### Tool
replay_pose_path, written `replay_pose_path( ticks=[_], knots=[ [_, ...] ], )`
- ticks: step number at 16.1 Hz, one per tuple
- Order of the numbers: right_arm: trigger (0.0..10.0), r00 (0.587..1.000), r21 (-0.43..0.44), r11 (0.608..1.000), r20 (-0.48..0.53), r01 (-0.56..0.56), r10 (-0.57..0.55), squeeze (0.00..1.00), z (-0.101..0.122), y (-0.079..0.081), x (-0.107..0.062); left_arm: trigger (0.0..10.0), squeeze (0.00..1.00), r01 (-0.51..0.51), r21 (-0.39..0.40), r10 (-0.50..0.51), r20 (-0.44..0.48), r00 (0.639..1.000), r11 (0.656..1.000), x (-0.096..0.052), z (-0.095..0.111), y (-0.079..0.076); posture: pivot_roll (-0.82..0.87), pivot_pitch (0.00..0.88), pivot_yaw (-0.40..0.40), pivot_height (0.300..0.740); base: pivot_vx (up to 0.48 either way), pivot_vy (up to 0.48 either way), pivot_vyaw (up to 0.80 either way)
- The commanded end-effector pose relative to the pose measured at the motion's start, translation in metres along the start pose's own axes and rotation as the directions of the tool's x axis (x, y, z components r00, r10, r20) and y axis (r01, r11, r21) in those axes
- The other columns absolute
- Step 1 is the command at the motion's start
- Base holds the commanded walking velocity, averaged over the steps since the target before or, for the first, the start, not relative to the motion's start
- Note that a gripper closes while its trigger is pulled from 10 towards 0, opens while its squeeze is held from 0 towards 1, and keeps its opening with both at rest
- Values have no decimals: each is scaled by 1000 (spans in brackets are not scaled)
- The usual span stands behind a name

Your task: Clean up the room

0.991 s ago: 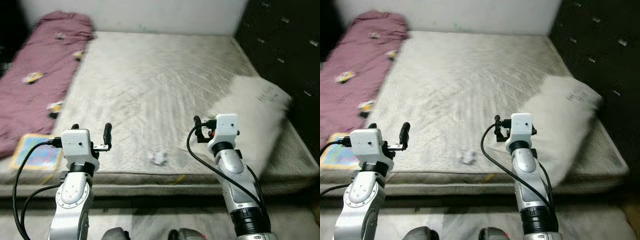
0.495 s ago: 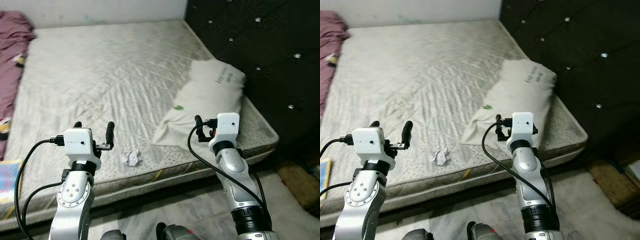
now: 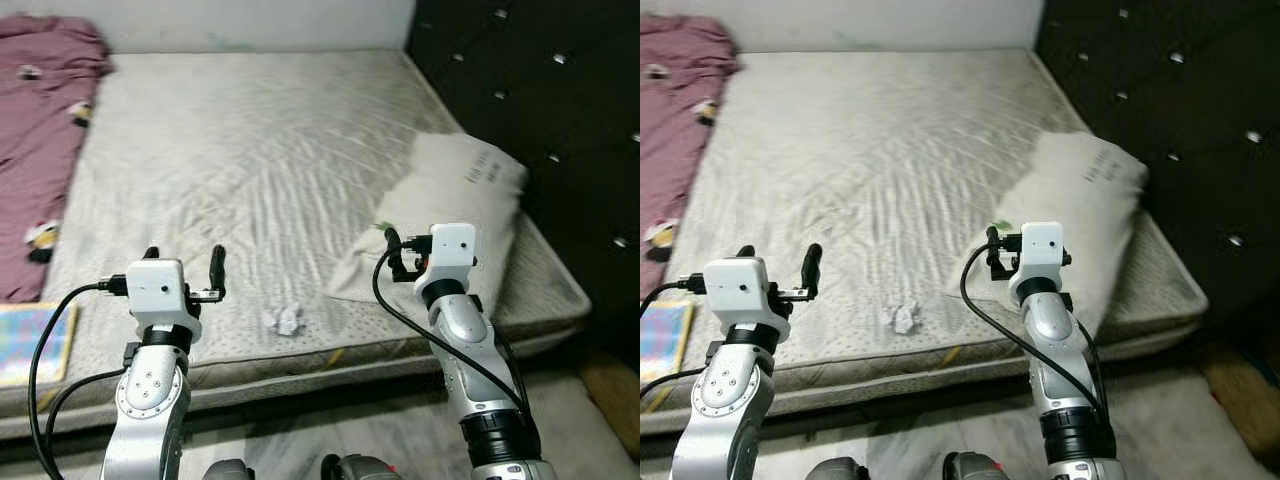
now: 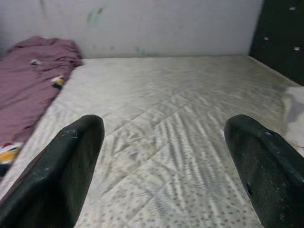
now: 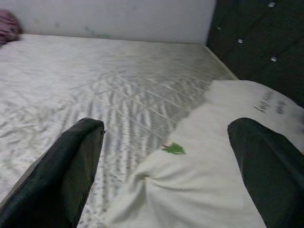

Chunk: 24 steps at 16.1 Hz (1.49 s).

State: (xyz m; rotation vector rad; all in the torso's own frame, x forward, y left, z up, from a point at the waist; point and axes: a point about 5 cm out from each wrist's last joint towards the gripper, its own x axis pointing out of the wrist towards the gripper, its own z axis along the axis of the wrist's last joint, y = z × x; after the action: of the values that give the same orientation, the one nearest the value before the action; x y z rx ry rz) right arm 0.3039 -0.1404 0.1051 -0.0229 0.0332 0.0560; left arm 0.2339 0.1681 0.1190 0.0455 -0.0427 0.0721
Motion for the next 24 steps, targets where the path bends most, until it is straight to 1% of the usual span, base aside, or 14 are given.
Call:
replay_pose_path(
  ticks=[1,6,9,13,15,16,18,20,24],
  knots=[
    [10000,1000,1,1000,10,-5,5,0,1,-1,-1,10000,0,-4,8,4,9,1000,1000,-2,2,0,78,54,-49,740,0,0,0],
    [10000,1000,4,1000,6,-10,10,0,0,-1,-2,10000,0,-9,15,9,9,1000,1000,-1,2,0,76,62,-47,740,0,0,0],
    [10000,1000,1,1000,5,-14,14,0,0,-1,-2,10000,0,-19,20,19,10,1000,1000,0,2,0,75,67,-49,699,0,0,0],
    [10000,1000,-2,1000,4,-22,22,0,1,0,-2,10000,0,-33,21,33,11,999,999,0,2,1,75,68,-53,664,0,0,0],
    [10000,999,5,1000,9,-31,31,0,2,2,0,10000,0,-35,23,35,13,999,999,1,2,1,73,68,-55,639,0,0,0],
    [10000,999,4,999,10,-35,34,0,2,3,0,10000,0,-40,29,40,16,999,999,1,2,1,72,69,-55,634,0,0,0],
    [10000,999,0,999,6,-37,37,0,2,3,0,10000,0,-51,32,51,22,998,998,3,3,2,72,70,-54,634,0,0,0],
    [10000,999,1,999,6,-39,39,0,2,3,1,10000,0,-27,16,26,17,1000,1000,4,2,1,71,68,-54,634,0,0,0],
    [10000,997,-1,997,16,-79,79,0,4,8,2,10000,0,-54,24,54,16,998,998,6,2,3,69,67,-58,634,0,0,0]
  ],
)
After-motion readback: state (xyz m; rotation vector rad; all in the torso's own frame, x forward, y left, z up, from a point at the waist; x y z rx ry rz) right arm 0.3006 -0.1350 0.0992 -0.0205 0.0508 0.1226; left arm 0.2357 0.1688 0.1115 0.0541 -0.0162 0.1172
